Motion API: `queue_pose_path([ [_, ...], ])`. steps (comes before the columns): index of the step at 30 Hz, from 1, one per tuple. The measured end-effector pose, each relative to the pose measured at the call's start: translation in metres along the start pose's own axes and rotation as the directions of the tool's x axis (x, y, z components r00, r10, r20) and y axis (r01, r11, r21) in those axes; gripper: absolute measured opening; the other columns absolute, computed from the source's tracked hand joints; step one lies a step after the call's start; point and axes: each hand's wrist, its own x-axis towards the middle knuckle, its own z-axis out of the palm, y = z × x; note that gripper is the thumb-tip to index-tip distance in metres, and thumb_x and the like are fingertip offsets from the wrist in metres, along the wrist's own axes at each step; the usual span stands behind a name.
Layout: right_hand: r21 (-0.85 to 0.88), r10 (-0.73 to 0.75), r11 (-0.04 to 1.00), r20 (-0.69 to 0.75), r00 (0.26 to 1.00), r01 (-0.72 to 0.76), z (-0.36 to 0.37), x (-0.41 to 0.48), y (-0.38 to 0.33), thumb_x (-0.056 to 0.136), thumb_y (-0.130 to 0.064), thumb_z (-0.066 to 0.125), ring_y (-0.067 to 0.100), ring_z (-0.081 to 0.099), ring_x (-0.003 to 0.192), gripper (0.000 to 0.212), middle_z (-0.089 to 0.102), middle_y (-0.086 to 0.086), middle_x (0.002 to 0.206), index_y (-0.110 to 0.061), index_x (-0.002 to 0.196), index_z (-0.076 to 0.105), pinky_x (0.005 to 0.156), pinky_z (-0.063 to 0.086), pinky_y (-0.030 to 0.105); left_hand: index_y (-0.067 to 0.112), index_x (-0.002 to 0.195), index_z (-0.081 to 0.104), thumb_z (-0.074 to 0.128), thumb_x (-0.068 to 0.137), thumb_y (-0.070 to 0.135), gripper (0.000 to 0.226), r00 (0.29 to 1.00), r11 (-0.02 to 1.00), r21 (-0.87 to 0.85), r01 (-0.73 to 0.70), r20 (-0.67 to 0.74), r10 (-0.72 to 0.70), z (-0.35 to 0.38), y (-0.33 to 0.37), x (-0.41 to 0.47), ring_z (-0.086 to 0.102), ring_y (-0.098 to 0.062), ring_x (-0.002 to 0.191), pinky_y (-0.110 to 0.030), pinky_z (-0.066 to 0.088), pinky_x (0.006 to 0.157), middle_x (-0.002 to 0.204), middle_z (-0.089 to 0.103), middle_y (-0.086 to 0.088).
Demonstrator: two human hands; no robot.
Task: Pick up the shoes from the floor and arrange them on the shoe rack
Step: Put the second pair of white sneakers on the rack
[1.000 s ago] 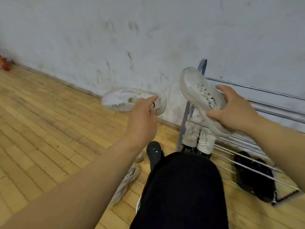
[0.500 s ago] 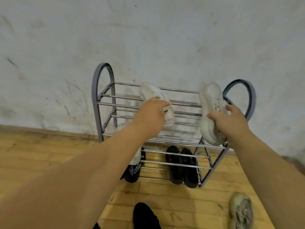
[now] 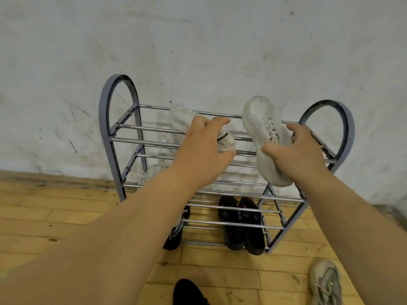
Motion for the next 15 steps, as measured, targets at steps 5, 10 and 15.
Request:
queue_pose_path([
  [5, 0.05, -0.014, 0.999, -0.077, 0.997, 0.018, 0.001, 0.013, -0.011, 0.082, -0.038, 0.078, 0.02, 0.056, 0.113, 0.081, 0.055, -0.003, 0.134, -0.028, 0.153, 0.041, 0.09, 0.042, 0.032, 0.038, 0.153, 0.033, 0.076, 0.085, 0.046, 0.081, 0.997, 0.991, 0.114, 0.075, -0.038, -0.071, 0.002, -0.006, -0.004, 0.024, -0.026, 0.143, -0.041, 0.032, 0.117, 0.155, 0.019, -0.002],
  [10, 0.031, -0.039, 0.999, -0.034, 0.999, 0.04, 0.016, 0.027, -0.021, 0.088, -0.041, 0.07, 0.024, 0.053, 0.132, 0.071, 0.053, 0.002, 0.148, -0.027, 0.152, 0.042, 0.096, 0.037, 0.028, 0.042, 0.155, 0.023, 0.073, 0.08, 0.058, 0.091, 0.966, 0.963, 0.074, 0.259, -0.023, -0.258, 0.004, -0.009, -0.007, 0.029, -0.033, 0.143, -0.047, 0.036, 0.116, 0.157, 0.016, -0.001],
  [15, 0.134, -0.061, 0.988, -0.09, 0.994, 0.073, 0.009, 0.018, -0.017, 0.092, -0.037, 0.061, 0.019, 0.055, 0.127, 0.048, 0.057, -0.004, 0.14, -0.031, 0.139, 0.056, 0.107, 0.046, 0.043, 0.04, 0.15, 0.037, 0.078, 0.079, 0.053, 0.083, 0.936, 0.932, -0.087, 0.352, 0.046, -0.349, 0.002, -0.009, -0.005, 0.052, -0.025, 0.121, -0.039, 0.046, 0.107, 0.137, 0.035, -0.003],
])
